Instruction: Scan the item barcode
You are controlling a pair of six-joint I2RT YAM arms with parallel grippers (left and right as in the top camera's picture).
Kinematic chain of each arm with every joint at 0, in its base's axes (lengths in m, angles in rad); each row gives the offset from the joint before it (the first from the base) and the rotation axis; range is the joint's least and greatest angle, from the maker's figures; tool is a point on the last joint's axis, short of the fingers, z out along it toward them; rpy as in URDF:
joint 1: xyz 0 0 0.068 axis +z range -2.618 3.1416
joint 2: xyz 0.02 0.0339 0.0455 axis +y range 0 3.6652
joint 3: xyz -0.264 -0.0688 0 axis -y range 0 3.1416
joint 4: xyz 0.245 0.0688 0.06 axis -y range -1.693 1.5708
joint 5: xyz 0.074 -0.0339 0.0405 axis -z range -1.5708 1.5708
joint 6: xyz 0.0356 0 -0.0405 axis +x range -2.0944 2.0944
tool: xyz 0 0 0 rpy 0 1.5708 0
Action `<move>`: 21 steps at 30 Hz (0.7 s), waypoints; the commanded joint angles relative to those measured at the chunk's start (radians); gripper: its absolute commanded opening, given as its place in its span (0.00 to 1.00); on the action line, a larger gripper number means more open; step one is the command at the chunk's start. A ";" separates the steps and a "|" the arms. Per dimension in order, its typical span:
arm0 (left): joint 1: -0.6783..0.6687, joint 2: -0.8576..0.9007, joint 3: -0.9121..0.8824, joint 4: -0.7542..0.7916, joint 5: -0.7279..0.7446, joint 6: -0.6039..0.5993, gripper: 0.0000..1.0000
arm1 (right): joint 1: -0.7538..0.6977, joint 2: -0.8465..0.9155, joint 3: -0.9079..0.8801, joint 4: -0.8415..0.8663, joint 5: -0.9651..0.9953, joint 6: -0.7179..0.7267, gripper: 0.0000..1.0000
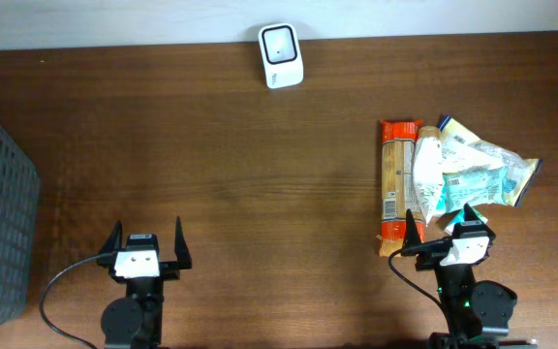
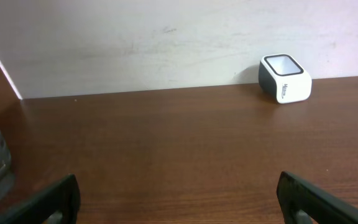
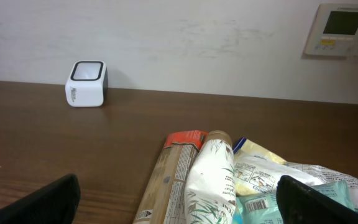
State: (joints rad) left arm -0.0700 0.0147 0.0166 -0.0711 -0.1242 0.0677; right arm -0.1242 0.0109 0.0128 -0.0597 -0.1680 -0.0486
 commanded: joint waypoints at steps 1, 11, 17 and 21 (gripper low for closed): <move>-0.002 -0.009 -0.008 0.001 -0.008 0.020 0.99 | -0.007 -0.007 -0.007 -0.003 -0.012 0.004 0.99; -0.002 -0.009 -0.008 0.001 -0.008 0.019 0.99 | -0.007 -0.007 -0.007 -0.003 -0.011 0.004 0.99; -0.002 -0.009 -0.008 0.001 -0.008 0.019 0.99 | -0.007 -0.007 -0.007 -0.005 0.022 0.004 0.99; -0.002 -0.009 -0.008 0.001 -0.007 0.020 0.99 | -0.007 -0.007 -0.007 -0.005 0.022 0.004 0.99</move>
